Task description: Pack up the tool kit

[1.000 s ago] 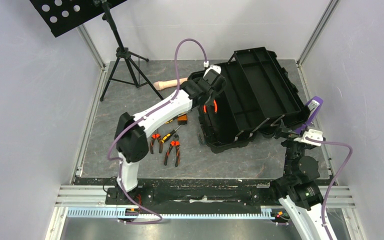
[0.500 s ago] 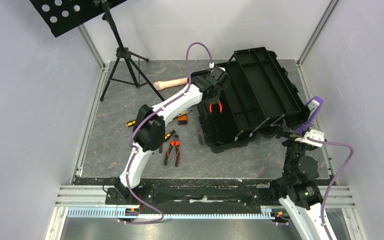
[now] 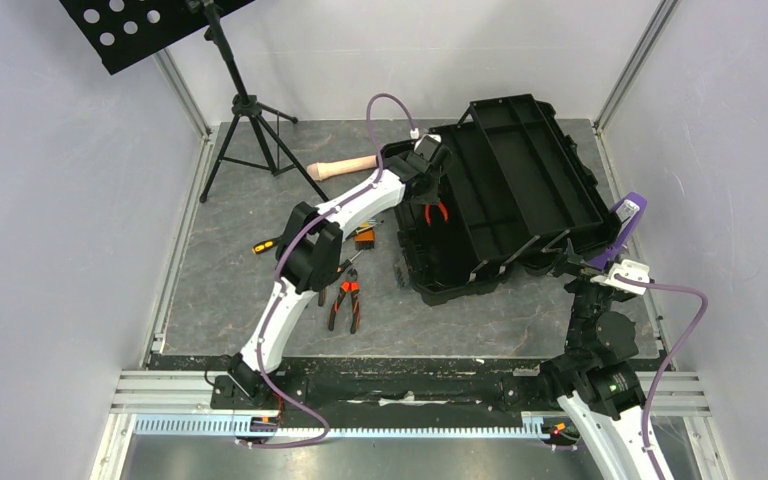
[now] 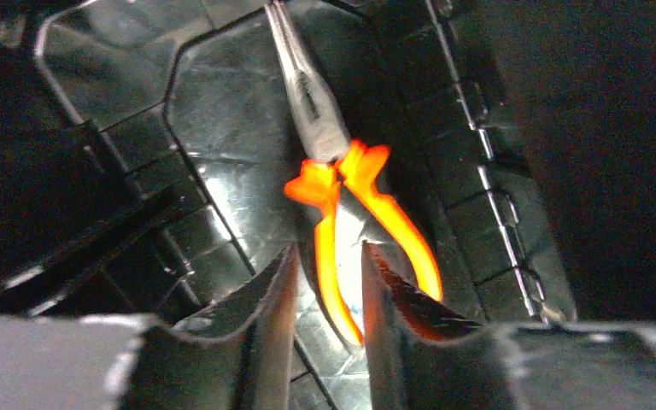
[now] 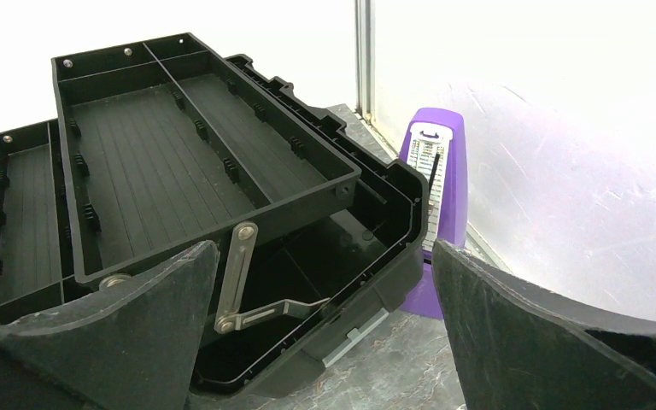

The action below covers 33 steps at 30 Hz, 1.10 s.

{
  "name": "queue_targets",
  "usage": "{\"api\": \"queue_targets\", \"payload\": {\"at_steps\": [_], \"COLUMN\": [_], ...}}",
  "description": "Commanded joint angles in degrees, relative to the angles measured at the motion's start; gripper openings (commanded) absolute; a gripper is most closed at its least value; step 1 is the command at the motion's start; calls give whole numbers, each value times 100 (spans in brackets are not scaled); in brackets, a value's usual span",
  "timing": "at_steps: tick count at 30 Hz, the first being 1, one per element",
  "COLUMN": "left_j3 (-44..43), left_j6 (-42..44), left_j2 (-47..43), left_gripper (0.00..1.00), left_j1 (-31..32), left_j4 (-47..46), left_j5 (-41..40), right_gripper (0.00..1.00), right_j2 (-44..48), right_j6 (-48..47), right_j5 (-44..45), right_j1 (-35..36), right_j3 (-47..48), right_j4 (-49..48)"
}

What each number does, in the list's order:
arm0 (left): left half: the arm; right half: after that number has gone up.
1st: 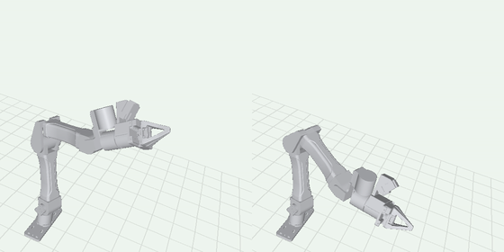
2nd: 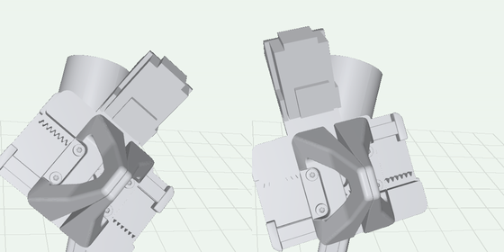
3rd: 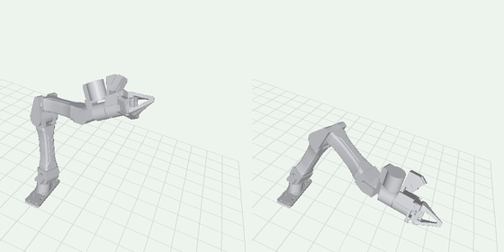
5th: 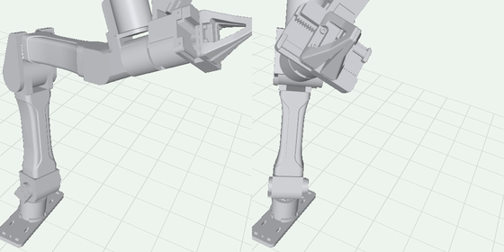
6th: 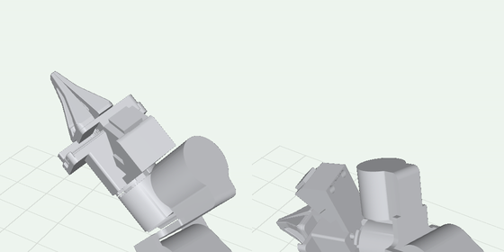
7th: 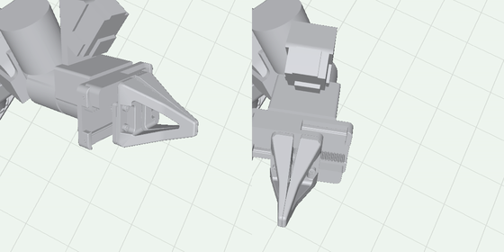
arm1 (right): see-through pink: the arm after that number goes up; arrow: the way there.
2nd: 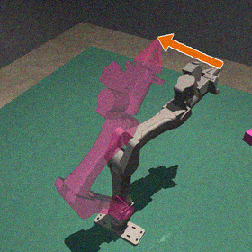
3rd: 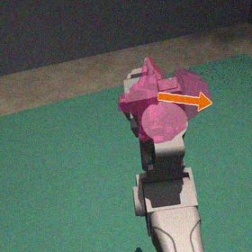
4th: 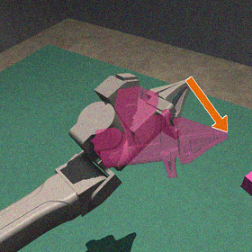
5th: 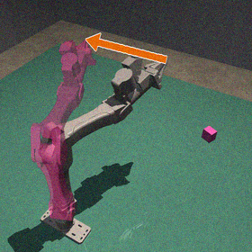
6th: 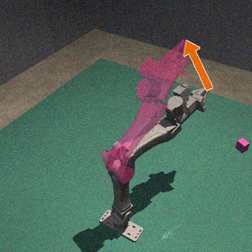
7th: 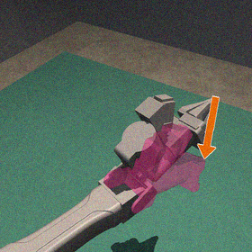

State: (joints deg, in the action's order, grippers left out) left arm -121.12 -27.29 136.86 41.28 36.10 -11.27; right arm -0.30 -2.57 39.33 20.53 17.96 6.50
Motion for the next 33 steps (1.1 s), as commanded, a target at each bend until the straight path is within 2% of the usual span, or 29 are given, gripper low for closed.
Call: {"api": "queue_targets", "payload": {"at_steps": [1, 4, 12, 19, 22, 28, 31, 33], "left_j3": [4, 281, 1395, 2986, 3440, 3285, 3281, 3204], "left_j6": [-47, 21, 107, 280, 266, -165, -222, -138], "left_j2": [-242, -554, -2207, -3981, -4154, -3483, -3741, -4037], "left_gripper": [45, 55, 69, 75, 75, 72, 72, 72], "left_j1": [67, 65, 66, 68, 65, 65, 66, 52], "left_j4": [-678, -709, -705, -734, -1004, -1309, -1398, -1130], "left_j5": [126, 59, -19, -168, -192, 479, 432, 160], "right_gripper": [98, 98, 98, 98, 98, 98, 98, 98], "right_j2": [470, 455, 433, 470, 443, 350, 60, -457], "right_j6": [73, 78, 80, 81, 63, 45, 63, 62], "right_j5": [79, 81, 70, -11, -64, -364, -899, -1322], "right_j1": [38, 38, 38, 38, 38, 38, 38, 38], "right_j3": [-7, -7, -2, 0, -8, 53, 329, 713], "right_j4": [-123, -123, -123, -123, -157, -138, 84, 360]}}
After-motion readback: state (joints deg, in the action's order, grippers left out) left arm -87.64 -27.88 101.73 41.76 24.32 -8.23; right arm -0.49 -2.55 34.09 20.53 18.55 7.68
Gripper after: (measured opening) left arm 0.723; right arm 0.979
